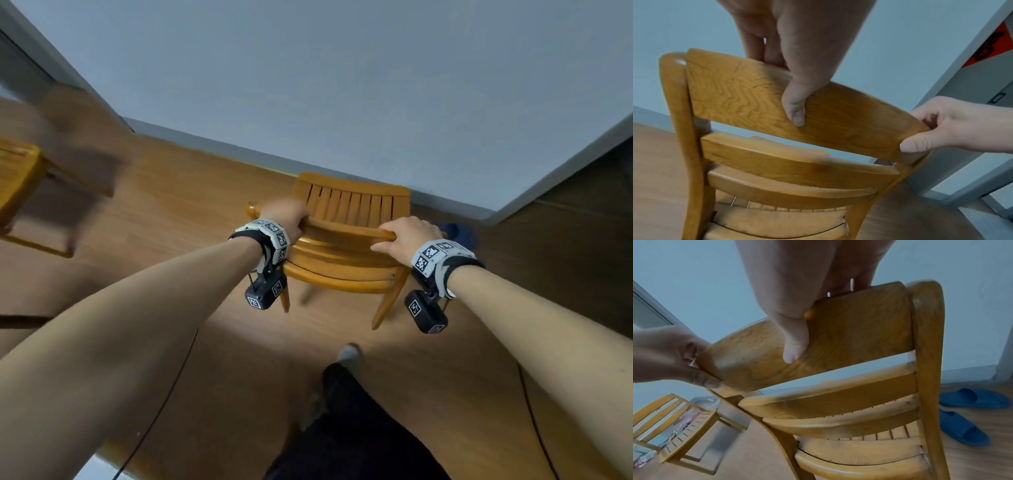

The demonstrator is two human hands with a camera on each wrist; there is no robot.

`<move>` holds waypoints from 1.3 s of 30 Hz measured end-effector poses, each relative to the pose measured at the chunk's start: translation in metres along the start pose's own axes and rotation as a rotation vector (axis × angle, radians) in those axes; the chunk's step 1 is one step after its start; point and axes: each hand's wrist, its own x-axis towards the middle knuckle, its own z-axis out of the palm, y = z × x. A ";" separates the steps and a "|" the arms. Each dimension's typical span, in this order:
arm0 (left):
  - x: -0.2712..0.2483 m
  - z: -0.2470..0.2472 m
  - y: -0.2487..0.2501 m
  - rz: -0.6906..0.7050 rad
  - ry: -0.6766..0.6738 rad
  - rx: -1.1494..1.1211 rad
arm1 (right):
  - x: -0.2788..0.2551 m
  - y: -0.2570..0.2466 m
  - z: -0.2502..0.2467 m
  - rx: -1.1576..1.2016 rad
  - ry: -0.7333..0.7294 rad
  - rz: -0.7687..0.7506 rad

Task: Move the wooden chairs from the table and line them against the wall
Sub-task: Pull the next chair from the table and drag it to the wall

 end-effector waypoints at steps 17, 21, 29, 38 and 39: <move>0.159 -0.024 -0.031 0.111 -0.085 -0.023 | 0.122 0.006 -0.029 0.169 -0.101 0.230; 0.178 -0.016 -0.044 0.154 -0.168 -0.015 | 0.136 -0.004 -0.015 0.108 -0.115 0.261; 0.165 0.026 -0.042 0.231 -0.214 0.046 | 0.122 -0.006 0.030 0.057 -0.136 0.284; 0.134 0.081 -0.043 0.180 -0.180 0.048 | 0.100 -0.010 0.081 0.090 -0.137 0.297; 0.134 0.082 -0.042 0.173 -0.176 0.032 | 0.099 -0.011 0.081 0.097 -0.132 0.283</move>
